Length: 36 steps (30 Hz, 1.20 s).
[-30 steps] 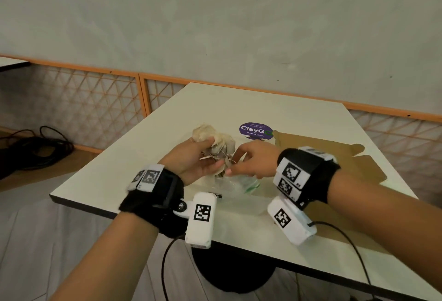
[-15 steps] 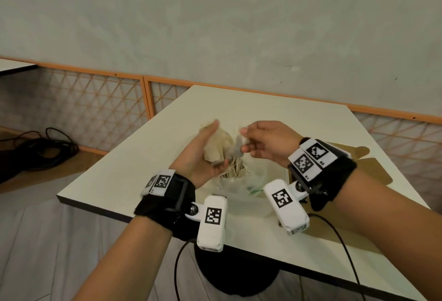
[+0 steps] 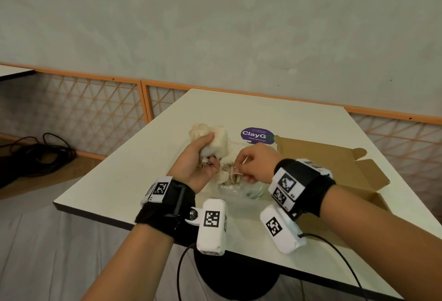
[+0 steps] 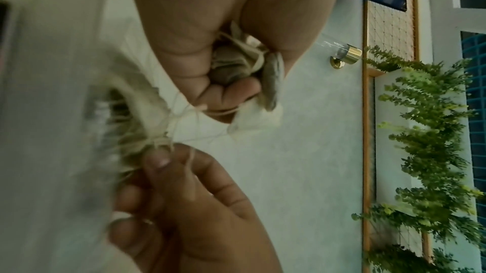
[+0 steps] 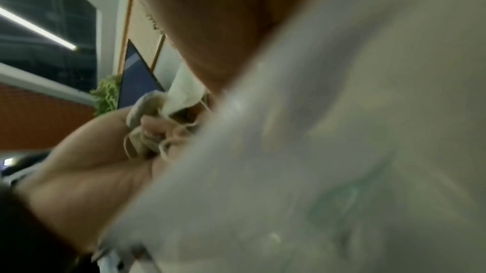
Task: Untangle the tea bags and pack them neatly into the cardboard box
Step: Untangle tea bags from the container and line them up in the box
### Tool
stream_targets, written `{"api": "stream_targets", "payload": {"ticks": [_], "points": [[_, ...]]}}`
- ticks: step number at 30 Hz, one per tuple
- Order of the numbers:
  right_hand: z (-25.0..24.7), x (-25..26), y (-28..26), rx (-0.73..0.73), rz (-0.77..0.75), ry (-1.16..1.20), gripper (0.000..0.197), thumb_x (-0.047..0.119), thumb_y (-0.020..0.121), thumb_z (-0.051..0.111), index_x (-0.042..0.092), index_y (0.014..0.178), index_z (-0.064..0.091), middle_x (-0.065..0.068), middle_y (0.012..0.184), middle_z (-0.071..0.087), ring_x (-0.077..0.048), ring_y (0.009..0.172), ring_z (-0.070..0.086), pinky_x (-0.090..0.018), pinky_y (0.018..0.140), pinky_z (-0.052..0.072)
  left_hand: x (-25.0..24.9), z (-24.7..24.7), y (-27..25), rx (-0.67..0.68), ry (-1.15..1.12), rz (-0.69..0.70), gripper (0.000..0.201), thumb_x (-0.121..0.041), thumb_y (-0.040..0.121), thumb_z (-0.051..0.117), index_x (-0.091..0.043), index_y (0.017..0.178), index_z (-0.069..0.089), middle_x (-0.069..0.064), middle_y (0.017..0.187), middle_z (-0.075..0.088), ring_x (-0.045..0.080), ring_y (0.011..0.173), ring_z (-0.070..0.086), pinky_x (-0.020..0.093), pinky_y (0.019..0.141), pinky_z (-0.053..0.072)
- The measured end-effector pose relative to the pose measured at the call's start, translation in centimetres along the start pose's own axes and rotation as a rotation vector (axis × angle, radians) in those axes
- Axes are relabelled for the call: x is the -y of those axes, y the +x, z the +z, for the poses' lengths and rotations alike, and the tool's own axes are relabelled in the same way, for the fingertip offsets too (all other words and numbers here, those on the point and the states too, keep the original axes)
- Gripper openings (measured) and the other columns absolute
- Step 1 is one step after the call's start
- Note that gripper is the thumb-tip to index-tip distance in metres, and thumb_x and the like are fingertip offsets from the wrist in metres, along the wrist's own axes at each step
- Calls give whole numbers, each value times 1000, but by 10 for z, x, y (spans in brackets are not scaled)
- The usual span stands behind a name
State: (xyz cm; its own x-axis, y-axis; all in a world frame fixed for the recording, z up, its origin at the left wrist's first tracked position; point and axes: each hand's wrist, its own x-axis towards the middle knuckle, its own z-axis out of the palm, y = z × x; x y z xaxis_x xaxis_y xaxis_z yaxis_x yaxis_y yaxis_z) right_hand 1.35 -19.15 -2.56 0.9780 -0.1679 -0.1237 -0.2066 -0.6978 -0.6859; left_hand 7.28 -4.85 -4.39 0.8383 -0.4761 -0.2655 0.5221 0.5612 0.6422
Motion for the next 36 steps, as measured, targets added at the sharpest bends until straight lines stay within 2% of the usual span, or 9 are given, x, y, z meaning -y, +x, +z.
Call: {"api": "stream_targets", "payload": {"ticks": [8, 12, 15, 18, 23, 25, 29, 32, 36], "points": [[-38, 15, -5, -35, -27, 731, 9, 4, 88, 59, 4, 79, 61, -10, 73, 63, -16, 63, 64, -23, 60, 57, 2, -3, 8, -17, 49, 110, 15, -18, 95, 53, -9, 104, 59, 3, 73, 64, 8, 51, 53, 17, 46, 44], [-29, 25, -2, -2, -3, 860, 6, 4, 90, 56, 1, 86, 59, -16, 81, 63, -23, 69, 68, -27, 66, 59, 12, 8, 6, 187, 245, 25, 43, -39, 96, 49, -6, 121, 59, 14, 98, 62, 19, 76, 58, 29, 67, 49], [-26, 30, 1, -7, -22, 839, 11, 1, 91, 50, 0, 89, 61, -16, 88, 63, -23, 75, 66, -27, 69, 59, 17, 15, 6, 257, 331, 81, 29, -33, 91, 60, -14, 112, 61, 4, 96, 64, 12, 84, 62, 25, 73, 51], [-35, 29, -5, -50, -3, 718, 8, 3, 89, 55, 5, 96, 60, -15, 95, 64, -21, 76, 65, -29, 72, 58, 15, 12, 8, 142, 220, 71, 14, -14, 90, 62, -13, 104, 61, 5, 90, 65, 11, 76, 65, 17, 58, 51], [-15, 7, -19, 8, 114, 14, 76, 64, 58, 72, 21, 113, 44, -2, 99, 63, -17, 87, 65, -34, 76, 56, 12, 6, 13, 21, 103, 20, 25, -14, 90, 62, -3, 112, 59, 11, 87, 66, 14, 71, 69, 17, 47, 50], [1, 0, -18, 44, 73, -106, 67, 57, 66, 72, 22, 116, 44, 3, 100, 57, -15, 92, 60, -26, 73, 50, 15, 8, 12, 28, 135, 36, 33, -14, 89, 62, -3, 120, 58, 10, 91, 66, 13, 73, 69, 17, 48, 49], [-10, 4, -10, -65, -81, 1, 5, 17, 84, 66, 21, 87, 64, 4, 85, 62, -17, 88, 60, -26, 75, 50, 13, 8, 8, 30, 199, 108, 35, -13, 88, 63, -7, 122, 58, 7, 94, 66, 14, 79, 65, 20, 53, 52], [-35, 21, -9, -31, -170, 189, 10, 8, 82, 67, 18, 82, 68, 1, 81, 66, -15, 80, 62, -31, 79, 53, 7, 8, 3, 60, 330, 108, 38, -21, 90, 62, -10, 126, 58, 3, 98, 67, 14, 84, 63, 26, 58, 52], [-56, 46, -5, 82, -266, 78, 10, 4, 78, 70, 13, 82, 68, 6, 65, 64, -1, 56, 58, -16, 55, 49, 5, 20, -11, 246, 399, -12, 56, -53, 81, 59, -15, 121, 62, 8, 107, 69, 20, 97, 65, 29, 70, 57]]}}
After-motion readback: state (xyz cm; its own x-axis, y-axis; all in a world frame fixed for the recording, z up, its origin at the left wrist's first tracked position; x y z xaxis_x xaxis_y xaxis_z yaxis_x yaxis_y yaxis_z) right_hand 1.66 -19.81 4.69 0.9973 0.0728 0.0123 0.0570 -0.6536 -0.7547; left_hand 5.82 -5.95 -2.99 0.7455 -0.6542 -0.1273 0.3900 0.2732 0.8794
